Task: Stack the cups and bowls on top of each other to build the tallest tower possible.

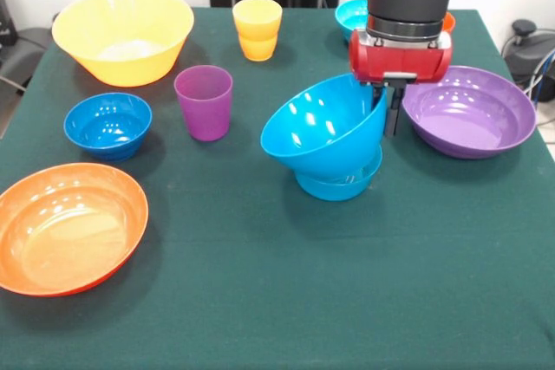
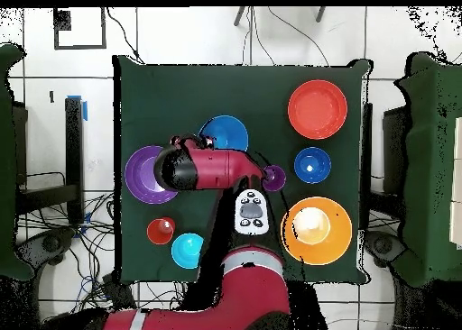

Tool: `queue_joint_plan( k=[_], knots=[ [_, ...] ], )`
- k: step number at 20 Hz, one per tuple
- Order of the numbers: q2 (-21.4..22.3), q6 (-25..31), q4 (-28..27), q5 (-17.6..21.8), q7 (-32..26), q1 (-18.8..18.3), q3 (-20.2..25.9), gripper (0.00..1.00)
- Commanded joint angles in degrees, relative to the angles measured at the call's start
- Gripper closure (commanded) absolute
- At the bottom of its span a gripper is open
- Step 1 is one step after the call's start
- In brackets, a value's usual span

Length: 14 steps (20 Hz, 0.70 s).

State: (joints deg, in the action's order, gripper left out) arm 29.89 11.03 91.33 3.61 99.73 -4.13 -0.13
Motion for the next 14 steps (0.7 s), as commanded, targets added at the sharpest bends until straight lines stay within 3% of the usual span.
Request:
queue_joint_plan(
  k=[1, 12, 13, 14],
  knots=[
    [-1.9, -2.4, -2.3, 2.4, 5.6, 1.4, 1.6, 1.0],
    [-3.0, -3.1, -2.1, 1.8, 6.5, 2.3, 0.5, 1.0],
    [-3.0, -3.0, -1.8, 1.5, 6.9, 2.5, 0.3, 0.0],
    [-3.1, -3.5, -1.5, 1.4, 7.3, 2.4, 0.3, 0.0]
  ],
)
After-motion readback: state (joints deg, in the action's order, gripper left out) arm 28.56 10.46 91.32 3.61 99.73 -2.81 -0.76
